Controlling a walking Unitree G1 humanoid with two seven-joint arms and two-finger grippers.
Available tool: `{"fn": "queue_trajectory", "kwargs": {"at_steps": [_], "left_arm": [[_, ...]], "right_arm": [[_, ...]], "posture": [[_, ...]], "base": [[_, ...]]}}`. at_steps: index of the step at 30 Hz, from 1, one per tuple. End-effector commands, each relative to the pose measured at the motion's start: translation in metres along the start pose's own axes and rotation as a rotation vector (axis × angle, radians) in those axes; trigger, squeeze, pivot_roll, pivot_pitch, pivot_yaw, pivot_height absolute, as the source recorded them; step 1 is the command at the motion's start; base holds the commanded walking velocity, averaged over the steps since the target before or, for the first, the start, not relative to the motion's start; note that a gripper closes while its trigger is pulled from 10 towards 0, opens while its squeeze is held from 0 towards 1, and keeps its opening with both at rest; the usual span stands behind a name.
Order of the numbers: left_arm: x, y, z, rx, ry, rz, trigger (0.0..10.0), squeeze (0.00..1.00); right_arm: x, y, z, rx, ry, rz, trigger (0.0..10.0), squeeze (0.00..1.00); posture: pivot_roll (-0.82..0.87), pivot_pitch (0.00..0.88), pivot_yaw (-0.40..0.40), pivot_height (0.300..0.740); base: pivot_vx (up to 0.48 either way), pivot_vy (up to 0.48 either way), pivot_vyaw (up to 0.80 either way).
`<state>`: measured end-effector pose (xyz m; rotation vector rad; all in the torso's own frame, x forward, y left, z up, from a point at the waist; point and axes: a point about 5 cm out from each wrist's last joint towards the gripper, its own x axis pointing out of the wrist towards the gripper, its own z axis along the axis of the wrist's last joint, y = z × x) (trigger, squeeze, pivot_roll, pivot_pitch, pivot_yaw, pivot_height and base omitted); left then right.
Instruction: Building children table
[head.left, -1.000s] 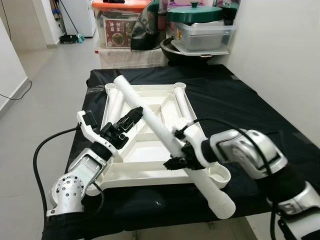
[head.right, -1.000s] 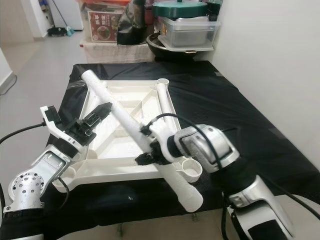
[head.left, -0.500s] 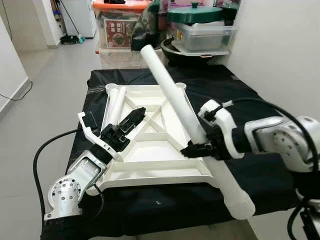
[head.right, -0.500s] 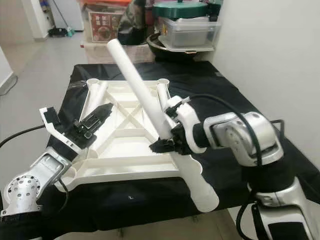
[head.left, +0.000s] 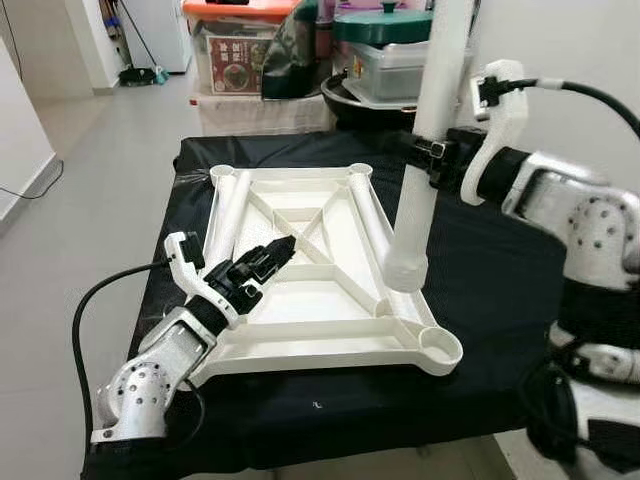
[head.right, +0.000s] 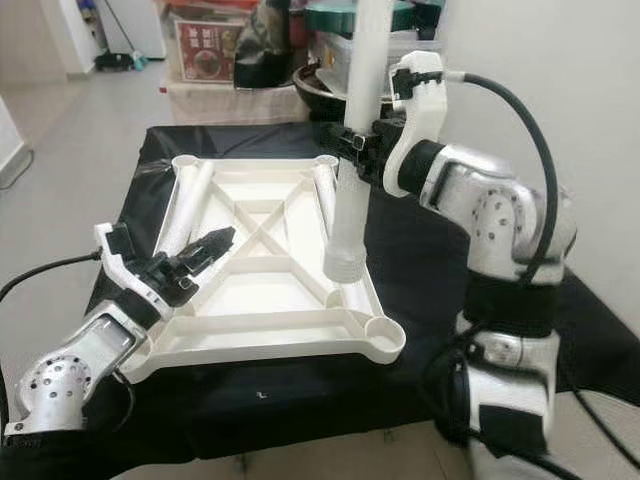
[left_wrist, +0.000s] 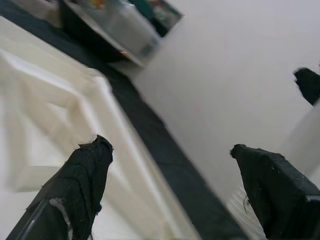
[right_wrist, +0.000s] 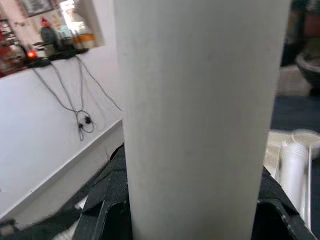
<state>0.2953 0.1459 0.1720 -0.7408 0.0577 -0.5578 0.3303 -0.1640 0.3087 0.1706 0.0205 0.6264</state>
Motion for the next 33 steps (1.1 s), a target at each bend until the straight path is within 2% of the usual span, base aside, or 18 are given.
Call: {"fn": "queue_trajectory", "kwargs": {"at_steps": [1,6,9,10,11,12,16,20,27,33], "left_arm": [[-0.004,0.009,-0.003,0.027,0.014,0.058,10.0,0.0],[-0.003,0.014,-0.006,0.07,0.023,0.103,10.0,0.0],[-0.002,0.014,-0.007,0.08,0.024,0.107,10.0,0.0],[-0.002,0.013,-0.009,0.087,0.026,0.108,10.0,0.0],[-0.002,0.013,-0.009,0.087,0.026,0.108,10.0,0.0],[-0.002,0.012,-0.012,0.103,0.03,0.111,10.0,0.0],[-0.001,0.011,-0.013,0.131,0.03,0.116,10.0,0.0],[-0.001,0.01,-0.008,0.148,0.015,0.111,10.0,0.0],[-0.002,0.01,-0.007,0.158,0.011,0.111,10.0,0.0],[-0.003,0.003,-0.006,0.188,-0.002,0.095,10.0,0.0]], "right_arm": [[-0.003,-0.001,-0.003,-0.034,-0.017,-0.033,0.0,0.0],[-0.008,-0.008,-0.019,-0.047,-0.03,-0.098,0.0,0.0],[-0.009,-0.009,-0.021,-0.048,-0.045,-0.115,0.0,0.0],[-0.01,-0.01,-0.023,-0.041,-0.063,-0.138,4.7,0.0],[-0.01,-0.01,-0.023,-0.041,-0.063,-0.138,4.7,0.0],[-0.011,-0.01,-0.027,-0.025,-0.092,-0.16,10.0,0.0],[-0.012,-0.006,-0.033,0.01,-0.145,-0.172,10.0,0.0],[-0.014,0.012,-0.043,0.007,-0.211,-0.1,10.0,0.0],[-0.014,0.018,-0.047,0.031,-0.234,-0.072,10.0,0.0],[-0.017,0.024,-0.053,0.11,-0.285,-0.074,10.0,0.0]], "posture": [[0.05,0.0,-0.06,0.74],[0.04,0.0,-0.054,0.74],[0.04,0.0,-0.051,0.74],[0.04,0.0,-0.046,0.74],[0.04,0.0,-0.046,0.74],[0.04,0.0,-0.043,0.74],[0.04,0.0,-0.041,0.74],[0.05,0.0,-0.04,0.74],[0.05,0.0,-0.039,0.74],[0.06,0.0,-0.034,0.74]], "base": [[0.0,0.0,0.0],[0.0,0.0,0.0],[0.0,0.0,0.0],[0.0,0.0,0.0],[0.0,0.0,0.0],[0.0,0.0,0.0],[0.0,0.0,0.0],[0.0,0.0,0.0],[0.0,0.0,0.0],[0.0,0.0,0.0]]}}
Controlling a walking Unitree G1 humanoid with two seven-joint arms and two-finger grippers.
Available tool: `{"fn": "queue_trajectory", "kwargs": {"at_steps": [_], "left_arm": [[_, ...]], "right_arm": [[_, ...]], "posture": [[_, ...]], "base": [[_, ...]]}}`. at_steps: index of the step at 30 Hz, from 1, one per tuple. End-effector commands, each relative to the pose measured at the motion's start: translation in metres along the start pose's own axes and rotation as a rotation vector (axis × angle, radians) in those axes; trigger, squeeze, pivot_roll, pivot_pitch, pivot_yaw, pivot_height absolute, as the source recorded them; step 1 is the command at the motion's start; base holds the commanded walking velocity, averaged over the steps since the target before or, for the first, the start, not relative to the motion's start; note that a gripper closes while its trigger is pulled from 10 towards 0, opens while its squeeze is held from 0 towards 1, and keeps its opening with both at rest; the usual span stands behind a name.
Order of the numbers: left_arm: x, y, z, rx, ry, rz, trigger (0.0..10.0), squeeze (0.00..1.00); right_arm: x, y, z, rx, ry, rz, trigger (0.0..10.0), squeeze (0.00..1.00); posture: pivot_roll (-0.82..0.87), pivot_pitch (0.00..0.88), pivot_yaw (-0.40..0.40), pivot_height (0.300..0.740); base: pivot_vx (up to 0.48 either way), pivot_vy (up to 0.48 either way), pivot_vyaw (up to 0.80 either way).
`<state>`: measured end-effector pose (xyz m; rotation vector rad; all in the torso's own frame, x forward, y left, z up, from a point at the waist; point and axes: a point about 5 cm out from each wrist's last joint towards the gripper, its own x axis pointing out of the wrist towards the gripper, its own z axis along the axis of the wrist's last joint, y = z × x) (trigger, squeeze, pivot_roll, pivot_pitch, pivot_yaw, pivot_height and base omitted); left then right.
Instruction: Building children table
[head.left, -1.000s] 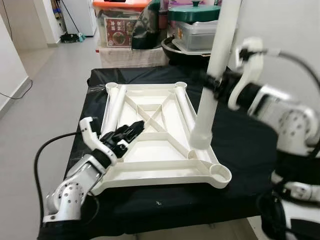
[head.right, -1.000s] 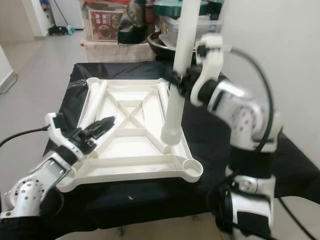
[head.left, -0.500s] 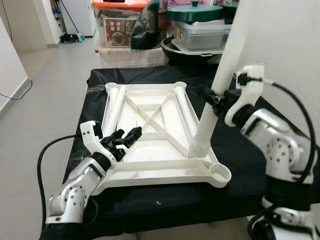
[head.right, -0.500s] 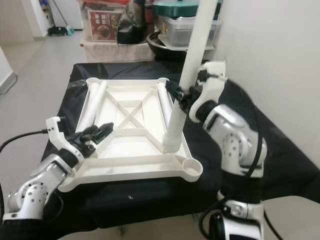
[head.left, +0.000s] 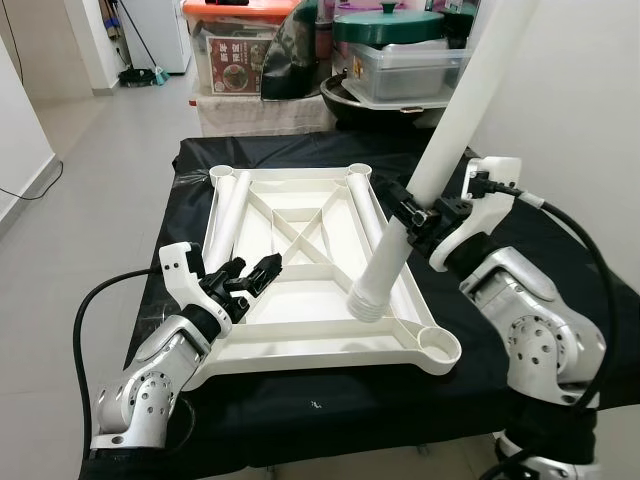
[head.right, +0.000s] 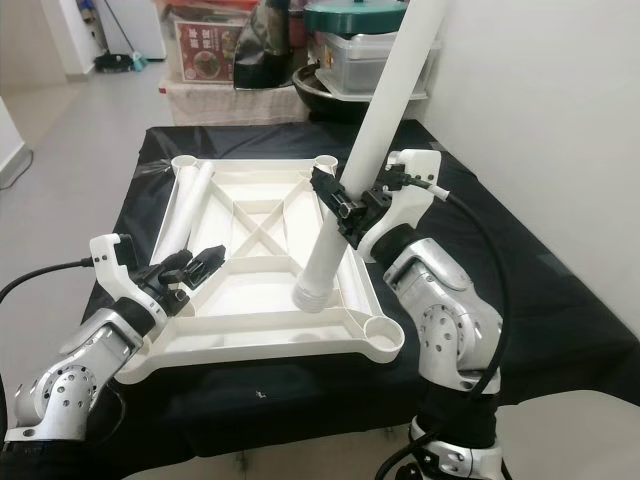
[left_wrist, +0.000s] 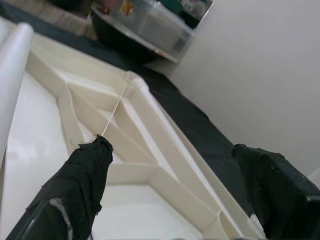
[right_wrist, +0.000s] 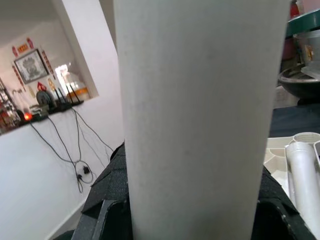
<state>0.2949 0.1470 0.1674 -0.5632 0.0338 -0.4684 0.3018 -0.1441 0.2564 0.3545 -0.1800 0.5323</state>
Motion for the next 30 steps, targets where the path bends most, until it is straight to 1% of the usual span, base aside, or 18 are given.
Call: {"fn": "queue_trajectory", "kwargs": {"at_steps": [1,8,15,26,30], "left_arm": [[-0.0016,-0.0009,-0.0028,0.012,0.007,0.003,10.0,0.0],[-0.0019,-0.003,-0.0031,0.024,0.015,-0.012,10.0,0.0],[-0.0014,-0.0053,-0.0037,0.03,0.02,-0.025,10.0,0.0],[-0.0021,-0.0074,-0.0065,0.029,0.022,-0.029,10.0,0.0],[-0.0026,-0.0048,-0.0053,0.013,0.01,-0.014,10.0,0.0]], "right_arm": [[-0.0042,0.0018,0.0025,0.01,-0.042,-0.007,10.0,0.0],[-0.0096,0.0076,-0.0048,0.043,-0.063,-0.004,10.0,0.0],[-0.0126,0.0075,-0.0044,0.012,-0.057,0.023,10.0,0.0],[-0.0131,0.0108,-0.0042,-0.008,-0.041,0.077,10.0,0.0],[-0.014,0.0113,-0.0055,-0.022,-0.027,0.101,10.0,0.0]], "posture": [[0.06,0.0,-0.031,0.74],[0.06,0.0,-0.027,0.74],[0.05,0.0,-0.026,0.74],[0.05,0.0,-0.033,0.74],[0.05,0.0,-0.032,0.74]], "base": [[0.0,0.0,0.0],[0.0,0.0,0.0],[0.0,-0.279,0.0],[0.0,-0.309,0.0],[0.0,-0.063,0.0]]}}
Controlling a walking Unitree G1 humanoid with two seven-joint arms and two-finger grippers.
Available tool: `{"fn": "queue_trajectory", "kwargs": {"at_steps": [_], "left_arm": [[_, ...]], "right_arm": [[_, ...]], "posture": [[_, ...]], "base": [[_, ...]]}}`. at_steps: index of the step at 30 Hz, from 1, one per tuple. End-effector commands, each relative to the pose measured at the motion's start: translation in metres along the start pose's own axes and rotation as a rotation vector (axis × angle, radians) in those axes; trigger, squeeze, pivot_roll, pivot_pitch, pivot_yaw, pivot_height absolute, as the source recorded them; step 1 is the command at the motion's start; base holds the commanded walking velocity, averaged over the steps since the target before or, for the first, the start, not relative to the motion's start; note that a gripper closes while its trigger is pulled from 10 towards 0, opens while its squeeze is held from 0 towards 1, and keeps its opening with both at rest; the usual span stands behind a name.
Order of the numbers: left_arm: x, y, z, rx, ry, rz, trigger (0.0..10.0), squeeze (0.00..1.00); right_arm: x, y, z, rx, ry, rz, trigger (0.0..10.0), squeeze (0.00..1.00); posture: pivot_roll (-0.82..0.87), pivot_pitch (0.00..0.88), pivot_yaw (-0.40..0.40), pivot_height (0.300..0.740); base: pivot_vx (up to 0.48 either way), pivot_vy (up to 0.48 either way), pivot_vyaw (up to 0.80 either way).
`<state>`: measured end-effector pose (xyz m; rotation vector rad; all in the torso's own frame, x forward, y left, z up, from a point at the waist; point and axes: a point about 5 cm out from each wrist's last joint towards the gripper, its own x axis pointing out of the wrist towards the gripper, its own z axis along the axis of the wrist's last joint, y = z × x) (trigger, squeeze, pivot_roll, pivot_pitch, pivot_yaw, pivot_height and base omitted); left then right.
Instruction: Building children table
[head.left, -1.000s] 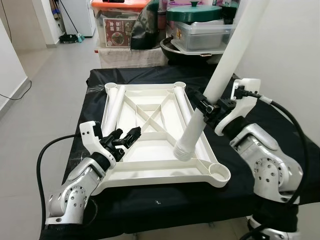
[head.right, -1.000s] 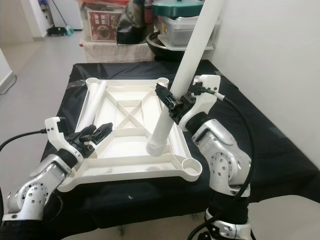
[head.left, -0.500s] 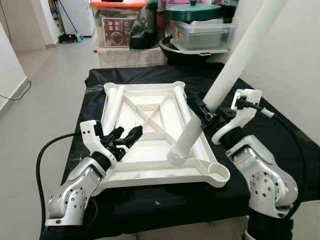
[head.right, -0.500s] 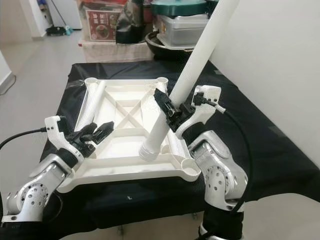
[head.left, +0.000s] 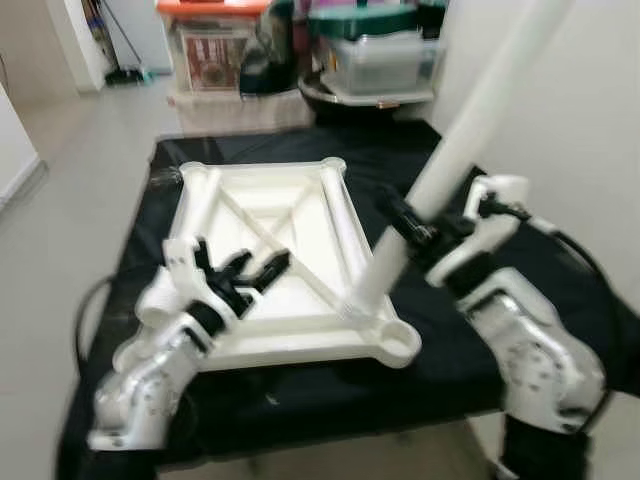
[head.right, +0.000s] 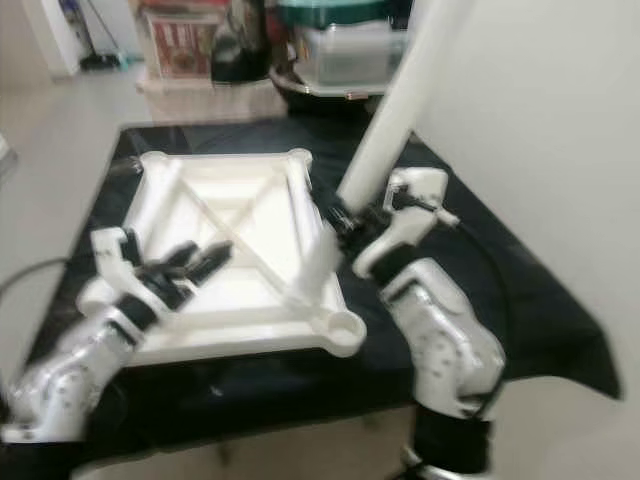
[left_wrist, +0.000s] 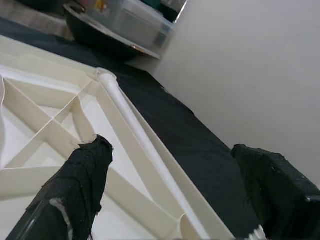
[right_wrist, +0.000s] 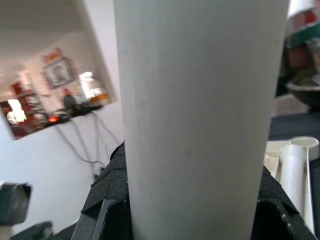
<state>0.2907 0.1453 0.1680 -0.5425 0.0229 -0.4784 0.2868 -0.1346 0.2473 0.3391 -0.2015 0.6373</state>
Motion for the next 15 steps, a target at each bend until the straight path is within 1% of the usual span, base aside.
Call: {"fn": "queue_trajectory", "kwargs": {"at_steps": [1,3,7,9,11,15], "left_arm": [[0.0005,0.0001,-0.0042,-0.008,0.014,0.007,10.0,0.0],[0.0002,0.003,-0.0039,-0.001,0.014,0.019,10.0,0.0],[0.0,0.0028,-0.0033,-0.005,0.004,0.02,10.0,0.0],[0.0,0.0028,-0.0033,-0.005,0.004,0.02,10.0,0.0],[-0.0003,0.0014,-0.0047,-0.001,0.007,0.019,10.0,0.0],[-0.0011,0.0014,-0.0061,0.004,0.012,0.022,10.0,0.0]], "right_arm": [[-0.0043,-0.002,0.0049,-0.03,-0.016,0.004,10.0,0.0],[-0.0062,-0.0026,0.0039,-0.065,0.016,0.039,10.0,0.0],[-0.0082,-0.0032,0.0033,-0.1,0.053,0.077,10.0,0.0],[-0.0082,-0.0032,0.0033,-0.1,0.053,0.077,10.0,0.0],[-0.0083,-0.0041,0.0017,-0.126,0.082,0.101,10.0,0.0],[-0.0076,-0.0045,-0.0005,-0.149,0.103,0.117,10.0,0.0]], "posture": [[0.05,0.0,-0.033,0.74],[0.05,0.0,-0.035,0.74],[0.05,0.0,-0.041,0.74],[0.05,0.0,-0.041,0.74],[0.05,0.0,-0.043,0.74],[0.06,0.0,-0.043,0.74]], "base": [[0.0,0.0,0.0],[0.0,0.0,0.0],[0.0,0.0,0.0],[0.0,0.0,0.0],[0.0,0.0,0.0],[0.0,0.0,0.0]]}}
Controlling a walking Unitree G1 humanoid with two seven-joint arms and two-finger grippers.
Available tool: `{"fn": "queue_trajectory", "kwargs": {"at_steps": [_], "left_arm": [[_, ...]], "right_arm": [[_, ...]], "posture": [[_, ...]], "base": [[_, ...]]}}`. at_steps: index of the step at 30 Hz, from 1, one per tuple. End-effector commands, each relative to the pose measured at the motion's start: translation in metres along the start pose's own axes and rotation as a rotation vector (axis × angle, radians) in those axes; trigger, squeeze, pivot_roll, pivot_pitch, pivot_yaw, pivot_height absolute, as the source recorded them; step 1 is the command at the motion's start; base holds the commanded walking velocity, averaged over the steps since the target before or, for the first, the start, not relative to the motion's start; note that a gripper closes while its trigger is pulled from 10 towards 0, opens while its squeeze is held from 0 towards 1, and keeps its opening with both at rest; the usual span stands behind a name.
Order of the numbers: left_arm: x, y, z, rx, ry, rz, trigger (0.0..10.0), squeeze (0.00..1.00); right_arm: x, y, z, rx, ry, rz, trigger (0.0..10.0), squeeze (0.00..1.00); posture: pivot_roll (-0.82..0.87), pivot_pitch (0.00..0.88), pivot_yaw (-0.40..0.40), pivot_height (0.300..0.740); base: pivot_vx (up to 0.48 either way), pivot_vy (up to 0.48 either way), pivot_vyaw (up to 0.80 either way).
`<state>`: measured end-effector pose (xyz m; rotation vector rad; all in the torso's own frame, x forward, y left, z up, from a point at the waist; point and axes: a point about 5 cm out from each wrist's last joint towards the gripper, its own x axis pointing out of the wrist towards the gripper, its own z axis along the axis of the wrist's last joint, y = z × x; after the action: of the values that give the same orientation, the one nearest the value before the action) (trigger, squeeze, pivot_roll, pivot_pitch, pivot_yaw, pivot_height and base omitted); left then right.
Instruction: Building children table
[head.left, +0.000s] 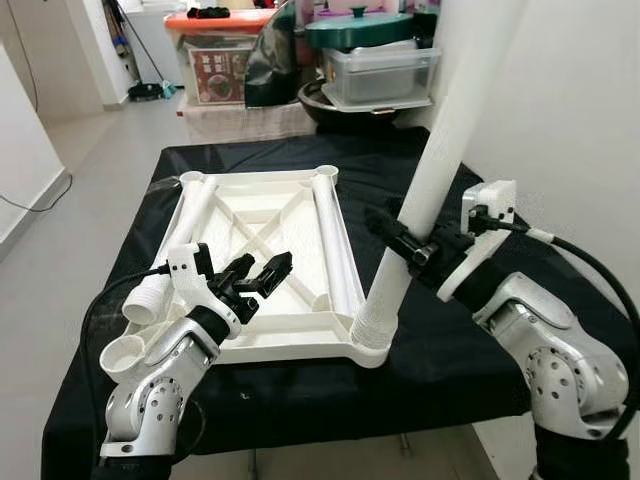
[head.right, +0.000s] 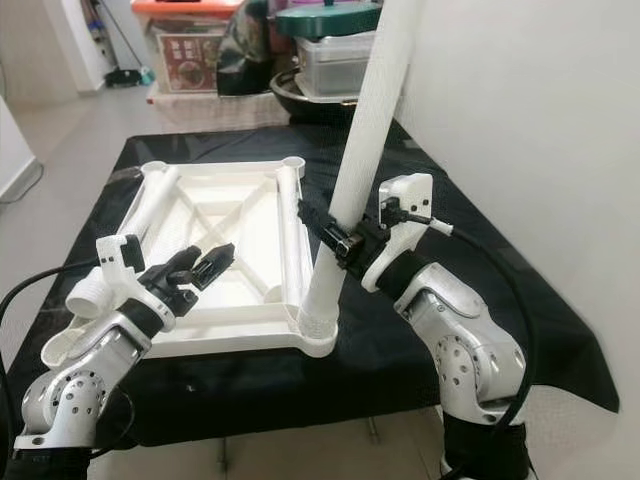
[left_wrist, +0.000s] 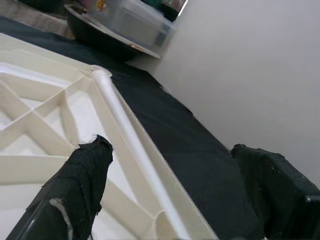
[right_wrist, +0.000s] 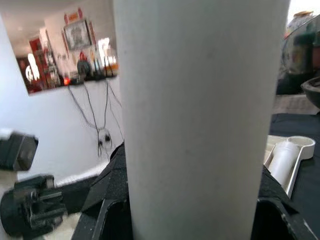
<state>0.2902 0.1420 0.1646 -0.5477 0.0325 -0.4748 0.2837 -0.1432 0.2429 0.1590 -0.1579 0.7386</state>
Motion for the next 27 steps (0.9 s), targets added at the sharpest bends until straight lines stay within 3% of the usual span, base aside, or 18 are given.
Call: {"fn": "queue_trajectory", "kwargs": {"at_steps": [1,5,10,13,21,27], "left_arm": [[-0.002,0.003,-0.002,0.014,0.008,0.019,10.0,0.0],[-0.006,0.009,-0.003,0.009,0.019,0.045,10.0,0.0],[-0.014,0.016,-0.006,0.053,0.059,0.063,10.0,0.0],[-0.015,0.017,-0.006,0.057,0.06,0.066,10.0,0.0],[-0.018,0.017,-0.007,0.06,0.057,0.073,10.0,0.0],[-0.017,0.018,-0.006,0.061,0.055,0.07,10.0,0.0]], "right_arm": [[0.001,0.001,0.0,-0.017,-0.002,0.018,10.0,0.0],[0.004,-0.001,-0.004,-0.075,0.013,0.01,10.0,0.0],[0.008,-0.002,-0.007,-0.211,0.004,0.05,10.0,0.0],[0.008,-0.002,-0.009,-0.232,0.013,0.073,10.0,0.0],[-0.01,-0.007,-0.021,-0.285,0.158,0.299,10.0,0.0],[-0.014,-0.009,-0.025,-0.305,0.195,0.34,10.0,0.0]], "posture": [[0.06,0.0,-0.043,0.74],[0.06,0.0,-0.043,0.74],[0.07,0.0,-0.048,0.74],[0.08,0.0,-0.053,0.74],[0.09,0.0,-0.063,0.74],[0.09,0.0,-0.063,0.74]], "base": [[0.0,0.0,0.0],[0.0,0.0,0.0],[0.0,0.0,0.0],[0.0,0.0,0.0],[0.0,0.0,0.0],[0.0,0.0,0.0]]}}
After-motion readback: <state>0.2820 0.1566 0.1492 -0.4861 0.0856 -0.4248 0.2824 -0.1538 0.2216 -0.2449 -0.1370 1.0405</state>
